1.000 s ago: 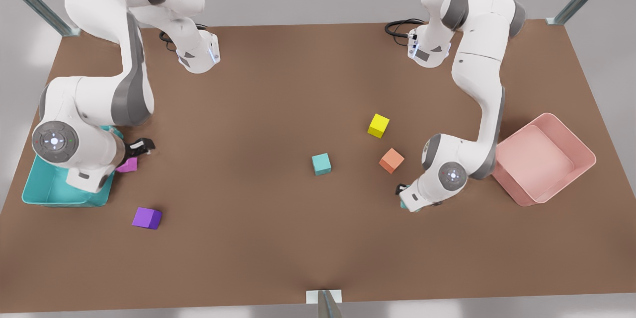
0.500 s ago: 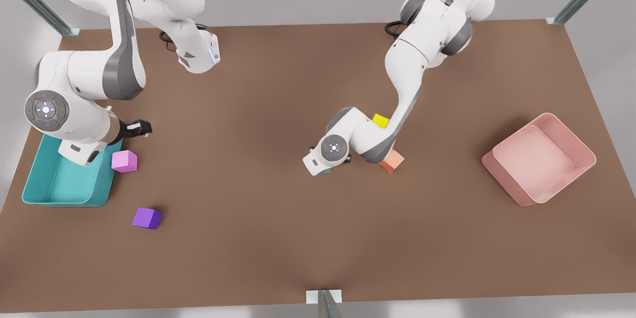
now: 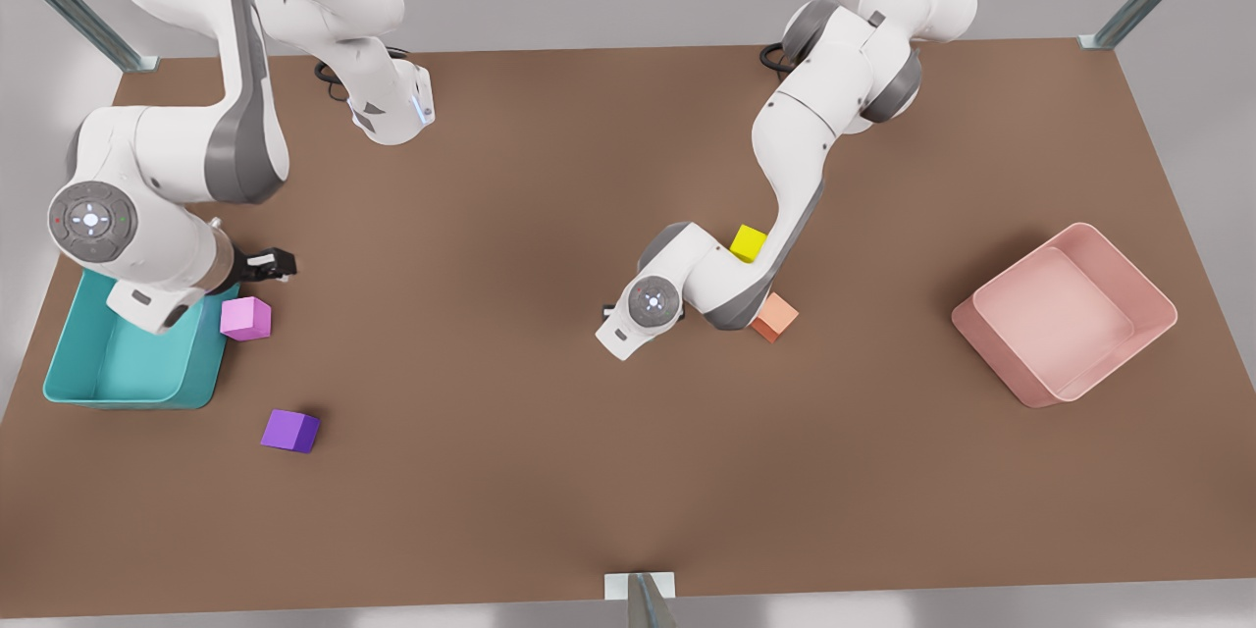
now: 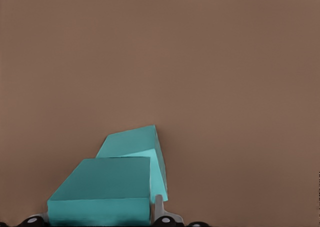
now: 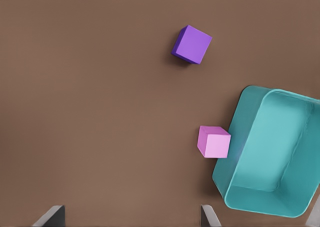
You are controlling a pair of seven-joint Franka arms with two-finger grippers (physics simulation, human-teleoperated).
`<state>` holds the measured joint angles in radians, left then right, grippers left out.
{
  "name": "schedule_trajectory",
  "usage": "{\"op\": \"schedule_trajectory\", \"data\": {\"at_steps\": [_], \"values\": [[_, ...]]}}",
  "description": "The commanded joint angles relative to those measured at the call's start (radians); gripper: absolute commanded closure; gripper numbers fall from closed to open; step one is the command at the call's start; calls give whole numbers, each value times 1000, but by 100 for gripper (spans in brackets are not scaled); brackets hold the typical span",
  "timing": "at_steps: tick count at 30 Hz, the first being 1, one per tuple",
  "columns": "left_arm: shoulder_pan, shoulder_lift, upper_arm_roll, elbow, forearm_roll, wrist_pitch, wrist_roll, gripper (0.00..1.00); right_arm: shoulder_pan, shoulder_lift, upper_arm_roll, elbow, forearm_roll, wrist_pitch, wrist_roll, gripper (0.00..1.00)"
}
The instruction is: Stack the two blue cubes on top of each other
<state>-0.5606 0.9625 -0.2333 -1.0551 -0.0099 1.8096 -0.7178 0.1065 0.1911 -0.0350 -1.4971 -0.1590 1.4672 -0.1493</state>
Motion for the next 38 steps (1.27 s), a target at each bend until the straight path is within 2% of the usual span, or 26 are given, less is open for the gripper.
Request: {"op": "schedule_trajectory", "data": {"at_steps": [1,5,13,20,21,23,24,27,29,30,33,35,38], "values": [[-1,-1,-1,1,-2,2,-158,0,4,-1,3,11,-33,-1,43,0],[-1,2,-1,1,-2,2,-158,0,-24,8,-6,38,70,-4,43,0],[4,-10,-4,3,-2,-93,-160,0,-24,14,-5,40,68,-2,42,0],[22,-73,-55,3,-5,-104,-223,0,-24,13,-5,43,68,-2,42,0],[34,-100,-55,3,-1,-176,-220,0,-24,13,-5,43,68,-2,42,0],[211,-258,-58,3,4,-424,-95,0,-24,13,-5,43,70,-2,42,0],[277,-300,-58,3,5,-483,-19,0,-24,13,-5,43,73,-2,42,0],[369,-318,-61,-6,50,-492,27,0,-25,14,-5,43,87,-1,42,0],[360,-579,98,-382,19,-366,606,0,-27,13,-5,41,79,-2,40,0],[364,-626,121,-439,19,-372,636,0,-27,14,-3,41,79,-2,40,0],[381,-640,178,-373,-16,-558,638,0,-41,27,-6,37,113,-4,-220,0],[381,-650,197,-350,-7,-562,638,0,-31,27,0,47,127,4,20,0],[378,-662,197,-350,-7,-566,638,0,-30,30,1,47,128,7,36,0]]}}
